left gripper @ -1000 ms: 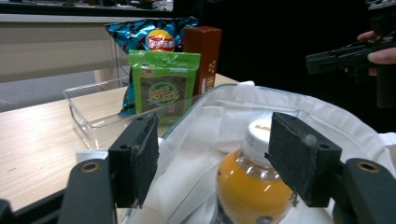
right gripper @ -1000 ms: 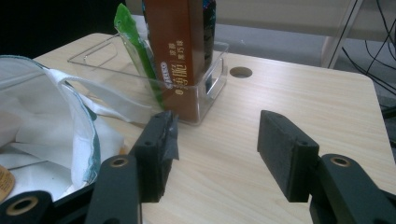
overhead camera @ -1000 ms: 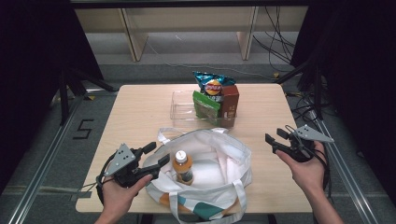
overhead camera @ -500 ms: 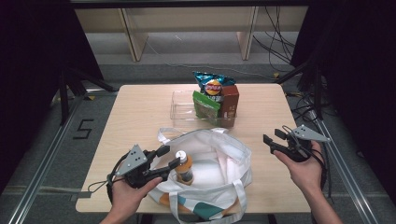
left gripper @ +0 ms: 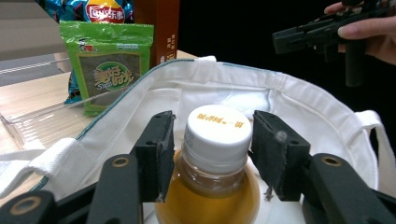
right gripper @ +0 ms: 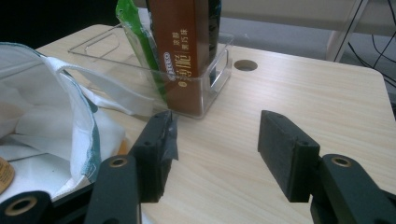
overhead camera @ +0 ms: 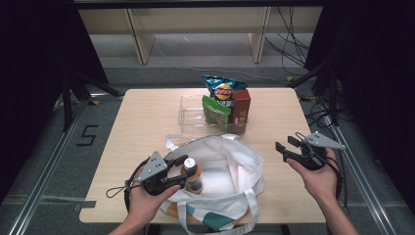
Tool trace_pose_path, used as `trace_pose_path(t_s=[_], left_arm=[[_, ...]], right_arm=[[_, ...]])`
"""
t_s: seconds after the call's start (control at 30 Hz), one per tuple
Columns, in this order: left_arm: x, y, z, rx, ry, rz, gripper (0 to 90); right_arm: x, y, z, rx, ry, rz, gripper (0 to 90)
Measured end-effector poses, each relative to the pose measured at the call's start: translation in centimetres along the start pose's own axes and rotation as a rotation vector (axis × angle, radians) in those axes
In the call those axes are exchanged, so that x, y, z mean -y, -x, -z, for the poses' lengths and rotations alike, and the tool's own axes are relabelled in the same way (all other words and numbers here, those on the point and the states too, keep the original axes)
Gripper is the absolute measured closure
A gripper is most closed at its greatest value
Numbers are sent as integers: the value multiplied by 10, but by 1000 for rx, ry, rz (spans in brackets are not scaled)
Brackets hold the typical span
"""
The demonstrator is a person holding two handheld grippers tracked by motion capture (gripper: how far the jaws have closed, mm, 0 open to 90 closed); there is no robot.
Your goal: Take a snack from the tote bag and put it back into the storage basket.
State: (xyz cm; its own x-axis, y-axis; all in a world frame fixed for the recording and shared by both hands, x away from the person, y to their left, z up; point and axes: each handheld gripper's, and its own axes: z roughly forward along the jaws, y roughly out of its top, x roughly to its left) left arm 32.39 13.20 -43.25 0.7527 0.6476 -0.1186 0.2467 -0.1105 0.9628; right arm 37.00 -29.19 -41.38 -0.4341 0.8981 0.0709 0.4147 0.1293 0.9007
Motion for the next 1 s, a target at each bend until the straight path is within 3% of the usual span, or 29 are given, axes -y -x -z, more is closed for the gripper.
trace_pose_path(t_s=[0.07, 0.13, 0.2, 0.47, 0.53, 0.57, 0.6, 0.73, 1.0], left_arm=[[1, -1, 0, 4, -2, 10, 524], [2, -2, -2, 17, 1, 16, 543], [1, -2, -4, 31, 17, -5, 578], [-1, -3, -3, 42, -10, -15, 587], [-2, -5, -3, 50, -11, -21, 587], [-2, -6, -3, 55, -9, -21, 587], [-2, -6, -3, 57, -13, -23, 588], [-4, -8, -3, 64, -23, -29, 589], [-9, -11, -3, 73, -33, -35, 589]], right_arm=[[0, 0, 0, -1, 0, 0, 464], [0, 3, -1, -1, 7, 37, 464], [0, 3, -1, 1, 8, 43, 463], [2, -1, -3, 2, -1, 12, 463], [3, 2, -2, -5, -14, 36, 463], [3, -1, -1, -5, -20, 6, 463], [3, 1, -2, -6, -18, 26, 463], [3, -1, -1, -14, -22, 6, 463], [3, 0, -2, -13, -4, 18, 463]])
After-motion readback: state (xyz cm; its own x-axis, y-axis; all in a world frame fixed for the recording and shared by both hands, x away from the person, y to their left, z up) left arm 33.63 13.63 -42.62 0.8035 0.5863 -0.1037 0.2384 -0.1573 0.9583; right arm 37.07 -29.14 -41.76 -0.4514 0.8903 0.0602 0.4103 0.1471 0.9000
